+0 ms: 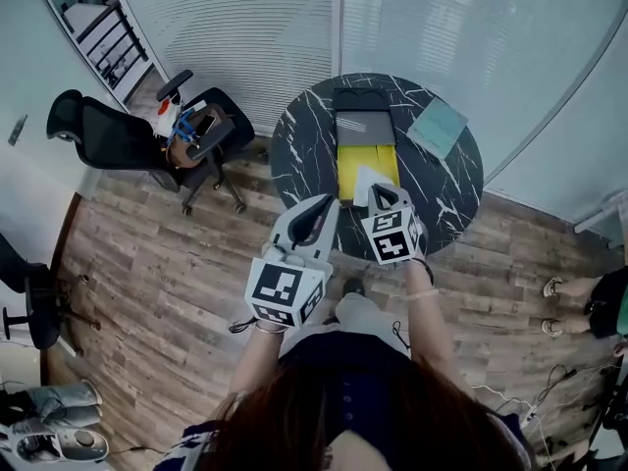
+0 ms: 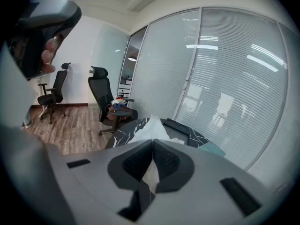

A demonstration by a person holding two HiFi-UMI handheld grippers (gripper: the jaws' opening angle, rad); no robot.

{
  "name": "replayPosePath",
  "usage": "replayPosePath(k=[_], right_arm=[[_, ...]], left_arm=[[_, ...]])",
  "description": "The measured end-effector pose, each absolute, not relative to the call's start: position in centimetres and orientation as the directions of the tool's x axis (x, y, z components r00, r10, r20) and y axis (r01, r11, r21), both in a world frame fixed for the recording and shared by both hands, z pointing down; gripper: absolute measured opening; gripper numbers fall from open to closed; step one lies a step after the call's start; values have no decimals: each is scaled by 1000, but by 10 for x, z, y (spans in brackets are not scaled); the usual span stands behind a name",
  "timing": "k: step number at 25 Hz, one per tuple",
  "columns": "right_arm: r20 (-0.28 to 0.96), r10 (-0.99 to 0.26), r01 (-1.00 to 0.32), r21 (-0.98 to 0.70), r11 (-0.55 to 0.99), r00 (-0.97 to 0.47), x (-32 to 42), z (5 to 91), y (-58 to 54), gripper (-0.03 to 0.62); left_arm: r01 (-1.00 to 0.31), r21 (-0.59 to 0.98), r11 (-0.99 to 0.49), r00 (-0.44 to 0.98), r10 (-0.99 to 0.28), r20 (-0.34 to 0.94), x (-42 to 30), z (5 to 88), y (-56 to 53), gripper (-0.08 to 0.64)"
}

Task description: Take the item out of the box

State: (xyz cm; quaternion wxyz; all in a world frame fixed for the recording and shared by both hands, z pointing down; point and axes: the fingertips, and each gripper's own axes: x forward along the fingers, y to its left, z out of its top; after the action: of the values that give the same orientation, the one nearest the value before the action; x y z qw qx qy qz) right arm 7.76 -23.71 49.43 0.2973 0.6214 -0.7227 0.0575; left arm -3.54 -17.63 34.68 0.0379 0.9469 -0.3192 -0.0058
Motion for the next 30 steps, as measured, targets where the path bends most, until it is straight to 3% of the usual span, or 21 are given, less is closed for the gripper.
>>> replayPosePath(k=[30], right_arm=[[358,-934,-964,245,103,-9,58,440,-175,25]], left_arm=[[-545,93,-833,836,-549,-10,-47,347,-142,30]])
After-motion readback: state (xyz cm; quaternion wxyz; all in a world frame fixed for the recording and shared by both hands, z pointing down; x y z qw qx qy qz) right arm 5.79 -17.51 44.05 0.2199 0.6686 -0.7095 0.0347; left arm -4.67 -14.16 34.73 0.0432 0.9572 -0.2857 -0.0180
